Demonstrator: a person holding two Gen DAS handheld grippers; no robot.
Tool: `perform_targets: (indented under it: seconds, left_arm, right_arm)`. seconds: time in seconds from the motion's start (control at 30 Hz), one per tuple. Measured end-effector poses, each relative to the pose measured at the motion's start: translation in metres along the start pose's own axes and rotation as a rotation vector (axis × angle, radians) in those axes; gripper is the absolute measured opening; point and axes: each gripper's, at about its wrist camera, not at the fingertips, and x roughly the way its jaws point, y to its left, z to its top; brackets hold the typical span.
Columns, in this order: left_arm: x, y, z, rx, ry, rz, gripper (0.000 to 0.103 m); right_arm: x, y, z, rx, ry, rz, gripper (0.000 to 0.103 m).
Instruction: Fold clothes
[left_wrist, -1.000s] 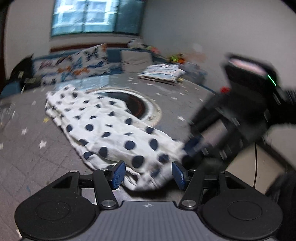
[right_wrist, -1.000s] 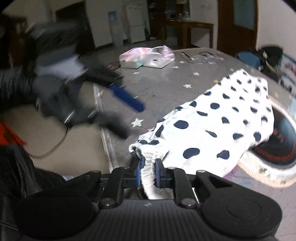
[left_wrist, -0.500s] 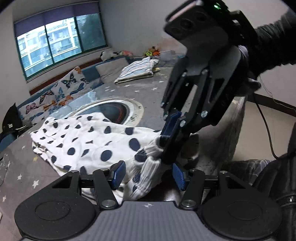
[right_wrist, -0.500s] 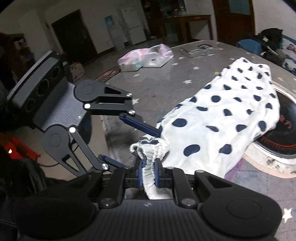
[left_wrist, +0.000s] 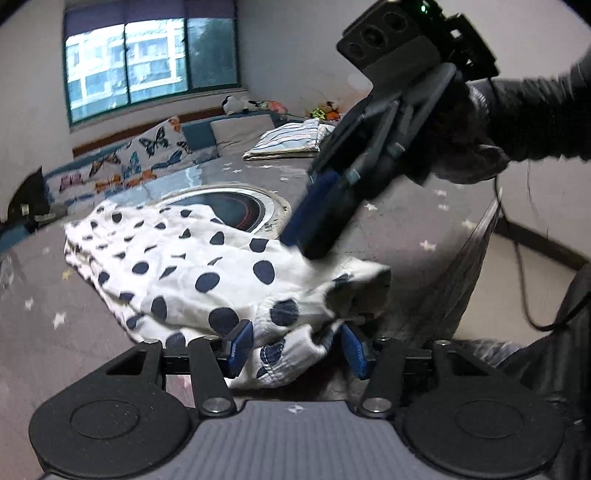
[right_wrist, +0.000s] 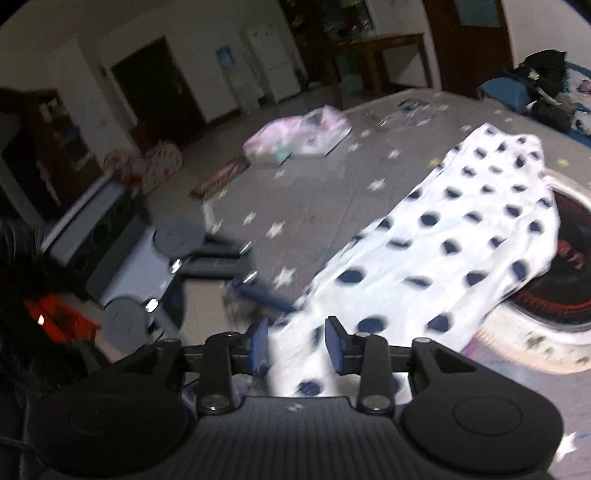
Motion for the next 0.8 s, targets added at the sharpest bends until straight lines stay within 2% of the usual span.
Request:
perform_targets:
  seconds: [0.1,0.2,0.27,0.43,0.57,0.7,0.8]
  left_arm:
    - [-0.011,0.010,0.002,-0.118,-0.008,-0.003,0.057]
    - [-0.022,0.024,0.005,-0.274,-0.011,0.019,0.062]
    - [-0.025,0.030,0.008,-0.385,-0.002,0.063,0.071]
    - [-0.009,0.043,0.011,-0.635,0.044,0.142,0.073]
    - [0.001,0.044,0.011,-0.682,0.060,0.236,0.072]
    - [0.010,0.043,0.012,-0.693,0.090,0.234,0.071]
    - [0.020,0.043,0.011,-0.691,0.117,0.204,0.063]
  right_arm:
    - [-0.009,-0.019,0.014,0.038,-0.052,-0.076,0.034]
    - [-0.008,-0.045,0.030,0.083,-0.079,-0.195,0.035]
    - [-0.002,-0.067,0.041,0.121,-0.088,-0.248,0.037]
    - [0.019,-0.122,0.065,0.194,-0.102,-0.337,0.040]
    - [0.043,-0.165,0.085,0.251,-0.108,-0.377,0.041]
    - [0.064,-0.194,0.102,0.273,-0.105,-0.405,0.049]
    - [0.078,-0.210,0.114,0.281,-0.102,-0.418,0.050]
